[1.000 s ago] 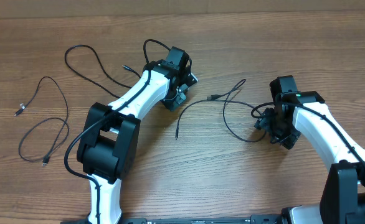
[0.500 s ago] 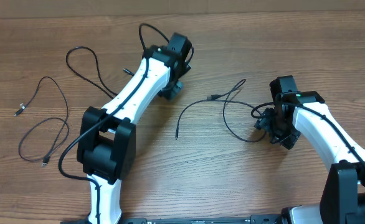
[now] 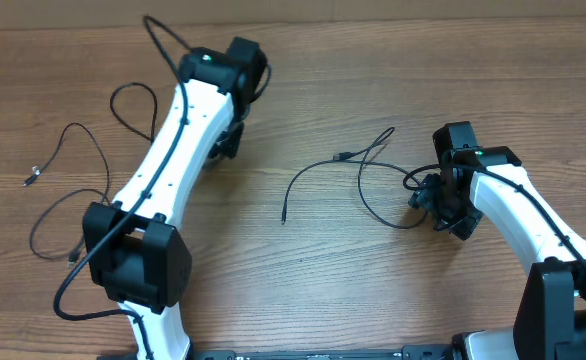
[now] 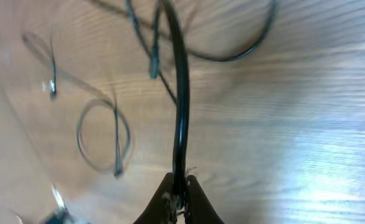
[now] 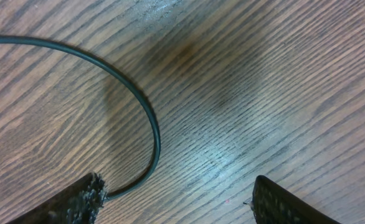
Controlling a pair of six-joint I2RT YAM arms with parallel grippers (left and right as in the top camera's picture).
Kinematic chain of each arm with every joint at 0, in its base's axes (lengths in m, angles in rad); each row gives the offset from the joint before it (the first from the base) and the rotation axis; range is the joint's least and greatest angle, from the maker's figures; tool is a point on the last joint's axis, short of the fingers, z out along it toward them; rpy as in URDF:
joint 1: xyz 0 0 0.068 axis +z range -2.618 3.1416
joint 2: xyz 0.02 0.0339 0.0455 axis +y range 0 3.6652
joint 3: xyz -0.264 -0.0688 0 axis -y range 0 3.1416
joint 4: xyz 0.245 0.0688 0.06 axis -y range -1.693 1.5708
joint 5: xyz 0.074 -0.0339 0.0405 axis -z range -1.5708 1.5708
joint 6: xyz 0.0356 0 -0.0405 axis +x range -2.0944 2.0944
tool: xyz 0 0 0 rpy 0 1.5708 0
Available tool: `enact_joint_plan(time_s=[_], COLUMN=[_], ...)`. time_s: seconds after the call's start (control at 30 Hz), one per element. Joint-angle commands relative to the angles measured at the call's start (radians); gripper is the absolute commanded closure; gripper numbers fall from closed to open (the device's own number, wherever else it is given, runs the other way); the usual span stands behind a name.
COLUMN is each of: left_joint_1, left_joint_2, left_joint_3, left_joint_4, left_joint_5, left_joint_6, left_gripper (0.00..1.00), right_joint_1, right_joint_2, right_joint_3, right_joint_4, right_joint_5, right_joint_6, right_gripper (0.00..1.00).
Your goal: Untangle cables
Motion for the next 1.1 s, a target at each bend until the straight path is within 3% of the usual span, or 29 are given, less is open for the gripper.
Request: enact_joint_plan(time_s=[0.0, 0.27, 0.4, 0.57, 0.73, 1.07], left_joint_1=[0.058, 0.253, 0.395, 0.523, 0.560, 0.560], left_joint_2=[-0.054, -0.159, -0.210, -0.206, -0.185, -0.128], left_joint_3=[0.016, 0.016, 0.016, 0.015, 0.015, 0.015], left_joint_4=[-0.064, -0.116, -0.087, 0.020, 0.104, 0.094], left_joint_5=[-0.027, -0.158, -0.153, -0.042, -0.009, -0.020], left_joint_6=[-0.167, -0.301, -0.313, -0.312, -0.311, -0.308], left_gripper=[0.95, 0.96, 0.96, 0.96, 0.96, 0.96], right_joint_1=[0.000, 0.000, 0.000, 0.000, 0.000, 0.000], right_joint_2=[-0.021, -0.021, -0.021, -0.021, -0.021, -0.021], right_joint_3=[0.001, 0.001, 0.001, 0.001, 0.001, 0.001], right_joint_4=[0.003, 0.003, 0.006, 0.006, 0.005, 0.002], right_joint_5=[-0.001, -0.001, -0.001, -0.001, -0.001, -0.001], right_joint_6=[-0.004, -0.004, -0.003, -0.003, -0.003, -0.004], right_gripper=[0.25, 0.25, 0.25, 0.25, 0.25, 0.25])
